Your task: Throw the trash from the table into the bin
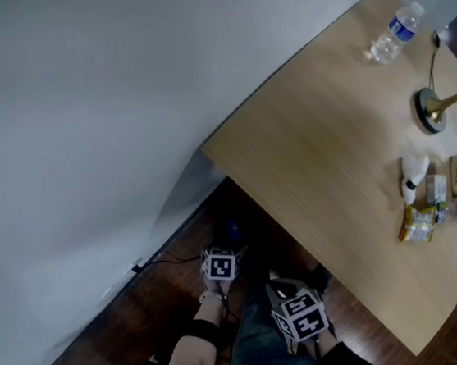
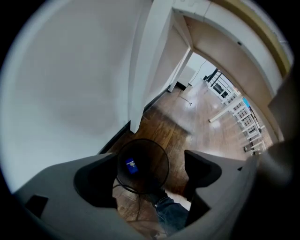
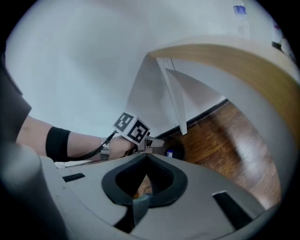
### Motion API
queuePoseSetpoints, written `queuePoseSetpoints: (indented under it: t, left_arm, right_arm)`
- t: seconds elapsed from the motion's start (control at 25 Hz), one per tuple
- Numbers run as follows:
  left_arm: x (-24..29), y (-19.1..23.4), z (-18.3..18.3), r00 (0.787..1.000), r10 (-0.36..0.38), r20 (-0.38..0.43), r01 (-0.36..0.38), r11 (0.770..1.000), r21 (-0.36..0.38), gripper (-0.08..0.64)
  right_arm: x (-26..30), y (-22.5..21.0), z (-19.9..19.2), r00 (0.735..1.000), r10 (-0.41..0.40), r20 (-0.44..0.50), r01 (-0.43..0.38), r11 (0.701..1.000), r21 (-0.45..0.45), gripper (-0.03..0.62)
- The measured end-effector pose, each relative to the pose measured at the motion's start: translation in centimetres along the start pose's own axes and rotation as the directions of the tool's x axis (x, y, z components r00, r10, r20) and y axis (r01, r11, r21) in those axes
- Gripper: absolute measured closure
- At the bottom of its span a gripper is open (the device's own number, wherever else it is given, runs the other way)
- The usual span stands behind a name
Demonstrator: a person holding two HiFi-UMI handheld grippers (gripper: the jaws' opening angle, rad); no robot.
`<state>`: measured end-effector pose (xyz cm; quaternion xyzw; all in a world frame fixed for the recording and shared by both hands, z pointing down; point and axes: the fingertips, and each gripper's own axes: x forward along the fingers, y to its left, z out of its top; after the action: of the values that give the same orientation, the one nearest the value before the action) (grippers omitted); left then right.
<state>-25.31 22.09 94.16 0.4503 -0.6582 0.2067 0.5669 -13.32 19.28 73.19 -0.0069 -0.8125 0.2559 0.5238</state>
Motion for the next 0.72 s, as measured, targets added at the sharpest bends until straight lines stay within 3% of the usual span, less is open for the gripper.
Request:
queuePoseSetpoints:
  t: [0.08,0.2,0.32,0.56,0.72]
  left_arm:
    - [-3.5,-1.9,1.5,0.998,-0.041,0.042,0.041,0.999,0.017,0.171]
    - [-10.9,-5.5,4.8,0.987,-0.080,0.139,0.069,0.994,0.083,0.384]
    - [-18.7,-9.9,6.9,0.972,-0.136,0.191,0.108,0.982,0.153,0.515]
    - [-28.6,-20.5,10.1,0.940,-0.252,0.231,0.181,0.940,0.289,0.560]
    - [-32.0,-28.0,11.5,0.917,-0.345,0.200,0.242,0.880,0.408,0.560]
  right_arm:
    - [-1.9,0.2,0.7,1.000,0.003,0.018,-0.003,1.000,-0.008,0.586]
    - [-6.3,0.5,2.1,0.998,0.002,0.067,0.000,1.000,-0.021,0.586]
    - [-11.3,0.5,3.2,0.991,-0.019,0.131,0.022,1.000,-0.020,0.586]
    - [-20.7,-3.6,2.2,0.962,-0.120,0.246,0.108,0.992,0.061,0.586]
    - [-26.2,-6.5,0.3,0.929,-0.204,0.307,0.160,0.974,0.164,0.586]
